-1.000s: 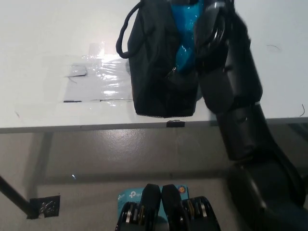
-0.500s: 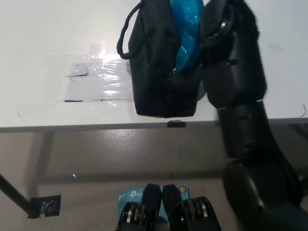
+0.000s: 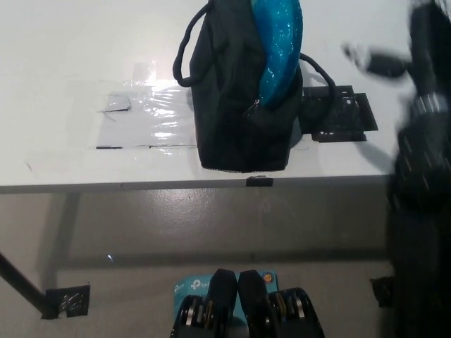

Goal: The robot uses its right hand to pick up a stack of plates kept in the middle of the desk and put it inside a bag kept next to it

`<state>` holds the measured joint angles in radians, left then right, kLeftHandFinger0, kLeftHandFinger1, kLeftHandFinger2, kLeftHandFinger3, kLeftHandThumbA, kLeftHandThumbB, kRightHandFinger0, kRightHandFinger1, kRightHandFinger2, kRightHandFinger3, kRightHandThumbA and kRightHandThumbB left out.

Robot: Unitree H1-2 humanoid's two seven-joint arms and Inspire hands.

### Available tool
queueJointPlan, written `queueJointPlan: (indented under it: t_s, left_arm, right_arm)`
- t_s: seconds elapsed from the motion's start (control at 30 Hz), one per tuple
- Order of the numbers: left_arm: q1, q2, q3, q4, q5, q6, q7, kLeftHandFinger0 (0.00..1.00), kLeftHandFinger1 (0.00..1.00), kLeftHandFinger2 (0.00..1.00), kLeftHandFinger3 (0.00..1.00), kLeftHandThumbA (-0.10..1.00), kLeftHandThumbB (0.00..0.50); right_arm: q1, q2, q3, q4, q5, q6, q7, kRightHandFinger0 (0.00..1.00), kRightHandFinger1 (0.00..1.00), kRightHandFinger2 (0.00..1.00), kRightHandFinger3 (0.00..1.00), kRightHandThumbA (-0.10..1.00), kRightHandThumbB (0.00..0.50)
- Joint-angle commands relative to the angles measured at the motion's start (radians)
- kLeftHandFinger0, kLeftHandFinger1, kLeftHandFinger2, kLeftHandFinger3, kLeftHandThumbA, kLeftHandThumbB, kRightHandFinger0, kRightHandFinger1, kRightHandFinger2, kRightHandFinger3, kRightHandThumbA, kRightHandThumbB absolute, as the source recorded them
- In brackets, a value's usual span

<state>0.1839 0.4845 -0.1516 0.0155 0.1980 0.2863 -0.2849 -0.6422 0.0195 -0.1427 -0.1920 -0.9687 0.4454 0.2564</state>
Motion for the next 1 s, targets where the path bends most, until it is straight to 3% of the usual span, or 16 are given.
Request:
queueJointPlan:
  t_s: [0.0,0.07,0.1,0.17,0.27,0.33,0.53,0.57,0.6,0.73,0.77,0.8,0.83,0.87,0.97]
  left_arm:
    - [0.008,0.024,0.002,-0.027,0.01,-0.004,-0.011,0.75,0.79,0.85,0.82,-0.1,0.193]
    - [0.006,0.023,0.0,-0.021,0.013,-0.007,-0.01,0.77,0.8,0.86,0.83,-0.1,0.197]
    - [0.011,0.024,0.001,-0.026,0.021,-0.001,-0.003,0.77,0.81,0.86,0.83,-0.1,0.202]
    - [0.01,0.024,0.0,-0.025,0.022,-0.002,-0.003,0.76,0.8,0.85,0.82,-0.1,0.204]
    - [0.003,0.03,0.007,-0.032,0.017,0.019,-0.009,0.75,0.81,0.85,0.82,-0.1,0.194]
    - [0.004,0.028,0.008,-0.033,0.019,0.015,-0.005,0.75,0.79,0.83,0.81,-0.1,0.195]
    - [-0.002,0.029,0.018,-0.028,0.006,-0.011,-0.004,0.79,0.82,0.85,0.81,-0.1,0.191]
    - [-0.003,0.029,0.02,-0.022,0.001,-0.015,-0.004,0.8,0.82,0.86,0.8,-0.1,0.189]
    - [-0.003,0.03,0.019,-0.022,0.003,-0.016,-0.004,0.8,0.82,0.85,0.81,-0.1,0.191]
    - [-0.001,0.027,0.015,-0.03,0.004,-0.008,-0.007,0.77,0.8,0.83,0.78,-0.1,0.193]
    - [0.001,0.028,0.016,-0.033,0.003,-0.009,-0.007,0.77,0.79,0.83,0.78,-0.1,0.193]
    - [0.0,0.026,0.018,-0.034,0.002,-0.006,-0.006,0.76,0.79,0.83,0.78,-0.1,0.191]
    - [0.0,0.024,0.021,-0.037,-0.001,-0.003,-0.005,0.76,0.79,0.83,0.78,-0.1,0.184]
    - [-0.002,0.027,0.019,-0.028,0.001,-0.019,-0.004,0.75,0.78,0.82,0.78,-0.1,0.187]
    - [-0.007,0.028,0.017,-0.028,0.009,-0.016,-0.001,0.74,0.77,0.82,0.78,-0.1,0.188]
  right_arm:
    - [0.363,-0.063,-0.026,-0.313,0.448,-0.256,0.027,1.0,1.0,1.0,1.0,0.79,0.16]
    - [0.453,-0.088,-0.009,-0.298,0.475,-0.326,0.005,1.0,1.0,1.0,1.0,0.78,0.127]
    - [0.574,-0.092,-0.007,-0.237,0.521,-0.435,-0.035,1.0,1.0,1.0,1.0,0.72,0.13]
    - [0.601,-0.097,-0.001,-0.222,0.536,-0.457,-0.049,1.0,1.0,1.0,1.0,0.69,0.135]
    - [0.712,-0.093,-0.006,-0.132,0.599,-0.575,-0.092,1.0,1.0,1.0,1.0,0.64,0.121]
    - [0.762,-0.097,-0.003,-0.09,0.607,-0.628,-0.117,1.0,1.0,1.0,1.0,0.67,0.125]
    - [0.849,-0.079,0.0,0.039,0.589,-0.7,-0.171,1.0,1.0,1.0,1.0,0.64,0.128]
    - [0.853,-0.077,-0.004,0.074,0.605,-0.723,-0.172,1.0,1.0,1.0,1.0,0.6,0.126]
    - [0.853,-0.071,-0.014,0.112,0.626,-0.738,-0.173,1.0,1.0,1.0,1.0,0.58,0.162]
    - [0.853,-0.048,-0.079,0.291,0.755,-0.806,-0.157,1.0,1.0,1.0,1.0,0.53,0.165]
    - [0.853,-0.048,-0.087,0.313,0.766,-0.808,-0.153,0.98,1.0,1.0,1.0,0.53,0.167]
    - [0.849,-0.05,-0.095,0.341,0.771,-0.826,-0.162,0.86,0.98,1.0,1.0,0.5,0.149]
    - [0.847,-0.05,-0.103,0.362,0.779,-0.841,-0.165,0.8,0.92,0.97,1.0,0.5,0.152]
    - [0.844,-0.054,-0.112,0.399,0.787,-0.868,-0.171,0.69,0.8,0.89,1.0,0.49,0.161]
    - [0.84,-0.064,-0.121,0.465,0.788,-0.911,-0.181,0.53,0.63,0.75,1.0,0.51,0.194]
